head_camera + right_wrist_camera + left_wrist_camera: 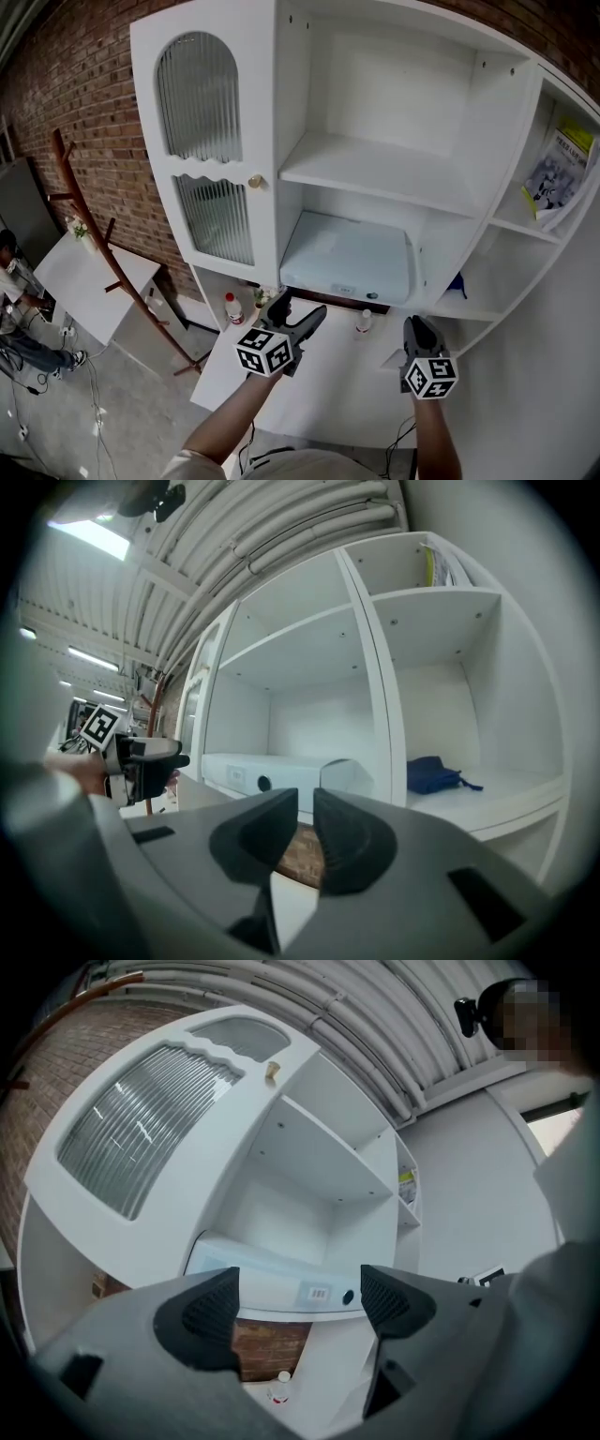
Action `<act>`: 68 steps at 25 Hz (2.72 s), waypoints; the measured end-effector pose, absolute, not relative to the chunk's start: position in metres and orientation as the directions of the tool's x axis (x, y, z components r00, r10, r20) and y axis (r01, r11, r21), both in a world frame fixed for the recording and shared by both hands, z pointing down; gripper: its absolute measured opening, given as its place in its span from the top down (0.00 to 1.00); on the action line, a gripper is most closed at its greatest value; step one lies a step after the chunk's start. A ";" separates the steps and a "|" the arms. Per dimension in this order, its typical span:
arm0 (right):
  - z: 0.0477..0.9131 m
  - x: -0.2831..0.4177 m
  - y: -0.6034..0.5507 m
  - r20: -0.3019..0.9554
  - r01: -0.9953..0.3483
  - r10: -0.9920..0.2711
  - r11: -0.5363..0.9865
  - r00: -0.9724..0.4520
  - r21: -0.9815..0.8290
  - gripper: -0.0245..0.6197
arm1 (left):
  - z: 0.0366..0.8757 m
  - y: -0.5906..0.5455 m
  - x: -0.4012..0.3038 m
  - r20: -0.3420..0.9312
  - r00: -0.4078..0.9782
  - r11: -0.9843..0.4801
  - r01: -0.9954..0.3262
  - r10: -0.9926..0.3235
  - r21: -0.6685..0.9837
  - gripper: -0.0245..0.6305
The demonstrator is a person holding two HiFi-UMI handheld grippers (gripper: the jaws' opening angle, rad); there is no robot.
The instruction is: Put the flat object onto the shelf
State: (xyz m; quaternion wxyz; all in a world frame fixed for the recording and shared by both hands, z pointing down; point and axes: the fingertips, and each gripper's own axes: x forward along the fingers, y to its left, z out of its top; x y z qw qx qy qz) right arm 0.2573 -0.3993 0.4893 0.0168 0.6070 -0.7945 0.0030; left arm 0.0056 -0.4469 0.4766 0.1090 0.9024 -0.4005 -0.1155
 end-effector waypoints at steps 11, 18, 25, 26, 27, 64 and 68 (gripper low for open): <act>0.495 0.253 -0.355 0.004 -0.951 -0.954 0.299 -0.299 0.075 0.90 | 0.498 -0.407 -0.011 -0.068 0.642 -0.639 -0.737 -0.764 0.219 0.38; 0.507 0.261 -0.333 0.025 -0.956 -0.958 0.287 -0.286 0.066 0.90 | 0.525 -0.385 -0.027 -0.013 0.620 -0.603 -0.758 -0.785 0.250 0.47; 0.517 0.255 -0.311 0.033 -0.951 -0.955 0.295 -0.293 0.093 0.90 | 0.554 -0.364 -0.040 0.027 0.588 -0.549 -0.769 -0.808 0.327 0.65; 0.518 0.255 -0.309 0.035 -0.952 -0.956 0.293 -0.291 0.092 0.90 | 0.555 -0.362 -0.041 0.025 0.585 -0.545 -0.770 -0.811 0.332 0.68; 0.518 0.256 -0.307 0.037 -0.953 -0.957 0.290 -0.288 0.090 0.90 | 0.556 -0.360 -0.042 0.023 0.580 -0.541 -0.774 -0.815 0.329 0.70; 0.535 0.257 -0.281 0.031 -0.959 -0.961 0.278 -0.276 0.050 0.92 | 0.561 -0.340 -0.044 0.028 0.533 -0.527 -0.841 -0.845 0.123 0.91; 0.537 0.260 -0.279 0.034 -0.962 -0.963 0.270 -0.268 0.048 0.92 | 0.556 -0.340 -0.044 0.025 0.537 -0.531 -0.838 -0.843 0.124 0.91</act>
